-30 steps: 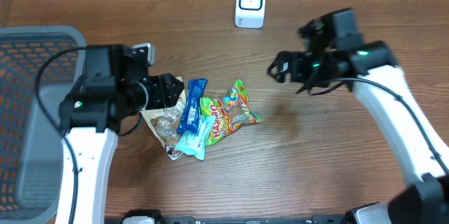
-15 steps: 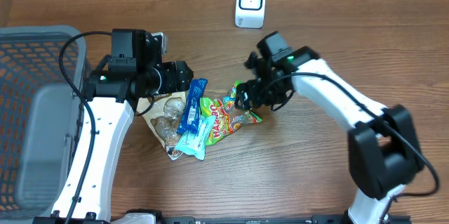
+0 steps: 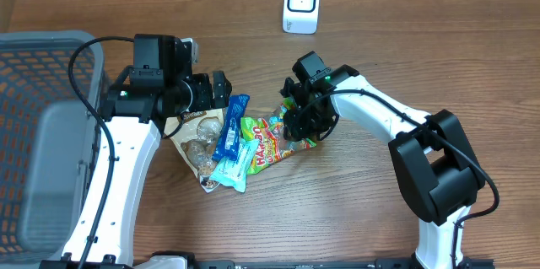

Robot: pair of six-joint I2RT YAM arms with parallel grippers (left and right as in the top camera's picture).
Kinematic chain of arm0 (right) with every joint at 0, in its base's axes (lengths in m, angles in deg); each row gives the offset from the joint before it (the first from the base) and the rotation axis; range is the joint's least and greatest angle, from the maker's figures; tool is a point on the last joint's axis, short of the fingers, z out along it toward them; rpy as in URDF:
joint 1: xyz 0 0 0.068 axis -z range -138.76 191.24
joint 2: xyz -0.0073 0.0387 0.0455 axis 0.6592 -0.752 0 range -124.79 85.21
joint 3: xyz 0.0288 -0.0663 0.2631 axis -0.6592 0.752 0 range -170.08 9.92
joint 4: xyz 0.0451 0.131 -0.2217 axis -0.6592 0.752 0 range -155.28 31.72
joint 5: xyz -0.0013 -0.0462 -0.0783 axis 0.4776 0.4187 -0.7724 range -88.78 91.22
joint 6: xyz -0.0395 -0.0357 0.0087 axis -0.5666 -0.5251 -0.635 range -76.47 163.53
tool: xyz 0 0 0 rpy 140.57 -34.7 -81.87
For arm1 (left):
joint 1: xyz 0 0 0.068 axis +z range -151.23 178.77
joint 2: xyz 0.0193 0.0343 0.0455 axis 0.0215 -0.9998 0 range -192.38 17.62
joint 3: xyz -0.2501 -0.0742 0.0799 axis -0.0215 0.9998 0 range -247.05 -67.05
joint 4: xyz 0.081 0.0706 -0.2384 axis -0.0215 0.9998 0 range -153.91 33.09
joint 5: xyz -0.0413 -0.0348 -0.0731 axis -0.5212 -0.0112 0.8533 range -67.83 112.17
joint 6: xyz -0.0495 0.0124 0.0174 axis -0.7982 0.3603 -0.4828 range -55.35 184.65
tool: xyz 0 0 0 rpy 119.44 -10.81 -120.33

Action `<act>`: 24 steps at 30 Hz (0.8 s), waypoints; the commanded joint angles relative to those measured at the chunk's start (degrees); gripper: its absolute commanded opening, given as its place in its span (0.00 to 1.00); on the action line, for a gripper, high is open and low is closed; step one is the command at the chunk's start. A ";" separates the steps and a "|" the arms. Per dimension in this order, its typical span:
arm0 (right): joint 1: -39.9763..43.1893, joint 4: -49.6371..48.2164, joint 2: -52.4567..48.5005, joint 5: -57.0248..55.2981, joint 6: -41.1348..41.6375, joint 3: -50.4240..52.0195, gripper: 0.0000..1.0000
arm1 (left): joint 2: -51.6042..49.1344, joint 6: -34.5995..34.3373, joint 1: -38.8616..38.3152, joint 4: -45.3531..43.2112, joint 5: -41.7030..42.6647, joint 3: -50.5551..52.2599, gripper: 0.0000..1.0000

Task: Scan the item barcode
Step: 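Move the right gripper to the Haribo bag and grasp it, then lift the Haribo bag with the right gripper and turn it over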

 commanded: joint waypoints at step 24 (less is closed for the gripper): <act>2.21 11.39 20.70 -55.91 22.36 -4.13 0.04 | -0.63 -0.33 -0.04 -0.07 -0.74 -0.02 1.00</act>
